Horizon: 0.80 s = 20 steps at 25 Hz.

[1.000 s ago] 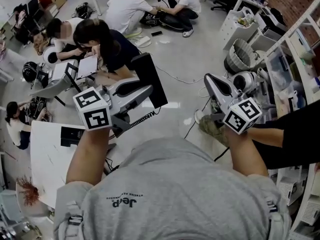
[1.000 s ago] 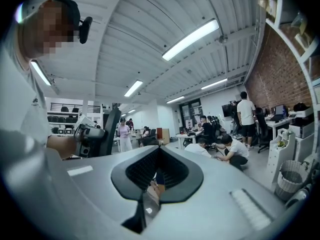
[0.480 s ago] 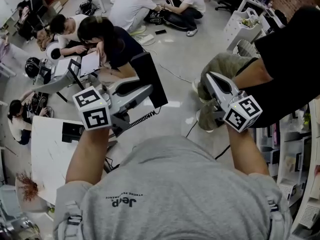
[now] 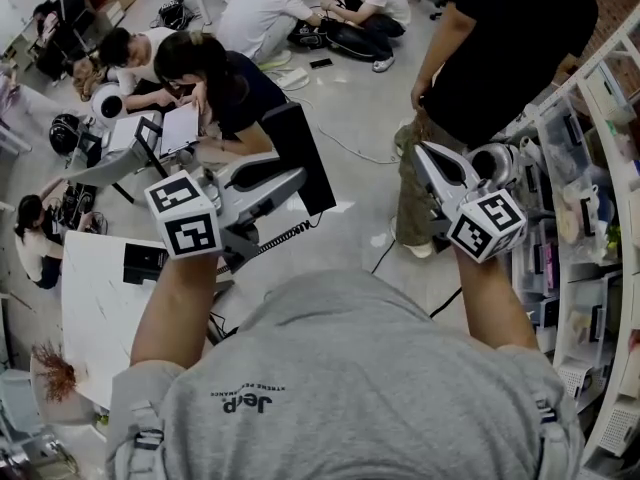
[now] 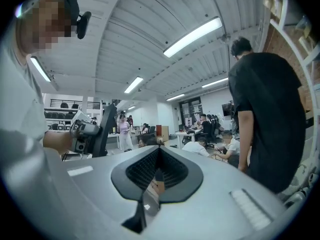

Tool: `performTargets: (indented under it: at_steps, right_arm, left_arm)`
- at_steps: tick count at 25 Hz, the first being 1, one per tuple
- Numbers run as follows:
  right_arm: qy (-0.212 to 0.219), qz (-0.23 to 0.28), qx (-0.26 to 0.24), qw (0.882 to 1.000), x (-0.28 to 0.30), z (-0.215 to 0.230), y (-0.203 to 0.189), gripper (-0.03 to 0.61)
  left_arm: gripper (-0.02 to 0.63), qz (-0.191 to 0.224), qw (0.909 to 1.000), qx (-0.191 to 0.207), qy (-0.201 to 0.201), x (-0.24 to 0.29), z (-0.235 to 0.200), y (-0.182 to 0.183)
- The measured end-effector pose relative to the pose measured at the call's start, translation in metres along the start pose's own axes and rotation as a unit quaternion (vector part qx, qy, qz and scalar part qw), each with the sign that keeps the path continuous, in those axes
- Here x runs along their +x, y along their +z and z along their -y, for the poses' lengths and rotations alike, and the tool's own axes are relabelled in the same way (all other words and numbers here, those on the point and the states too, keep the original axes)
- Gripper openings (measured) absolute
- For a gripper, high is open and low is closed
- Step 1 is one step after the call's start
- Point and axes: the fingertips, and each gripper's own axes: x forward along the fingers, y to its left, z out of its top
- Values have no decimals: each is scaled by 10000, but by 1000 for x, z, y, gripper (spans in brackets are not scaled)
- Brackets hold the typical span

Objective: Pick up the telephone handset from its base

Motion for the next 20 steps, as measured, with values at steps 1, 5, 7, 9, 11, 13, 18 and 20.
performTargets:
  at_steps: [1, 5, 7, 9, 11, 13, 18, 20]
  right_arm:
    - [-3, -1, 0, 10000, 0, 0, 0, 3]
    - [25, -13, -15, 10000, 1, -2, -1, 3]
    - [41, -21, -18, 10000, 3, -2, 0, 3]
    - [40, -42, -14, 10000, 5, -1, 1, 3]
    - [52, -44, -24, 10000, 6, 0, 0, 3]
    - [72, -43, -43, 10000, 6, 0, 0, 3]
    - [87, -72, -50, 9999, 6, -2, 0, 3]
    - [82, -95, -37, 9999, 5, -3, 1, 3]
  left_arm:
    - [138, 4, 10000, -2, -1, 0, 0, 0]
    - [138, 15, 10000, -20, -3, -1, -1, 0]
    - [138, 14, 10000, -27, -6, -1, -2, 1]
    - [138, 13, 10000, -30, -11, 0, -3, 3]
    - [138, 10, 10000, -34, -15, 1, -3, 3]
    - [138, 11, 10000, -38, -20, 1, -3, 3]
    - [138, 9, 10000, -51, -21, 0, -2, 3]
    - [138, 13, 10000, -50, -24, 0, -1, 3]
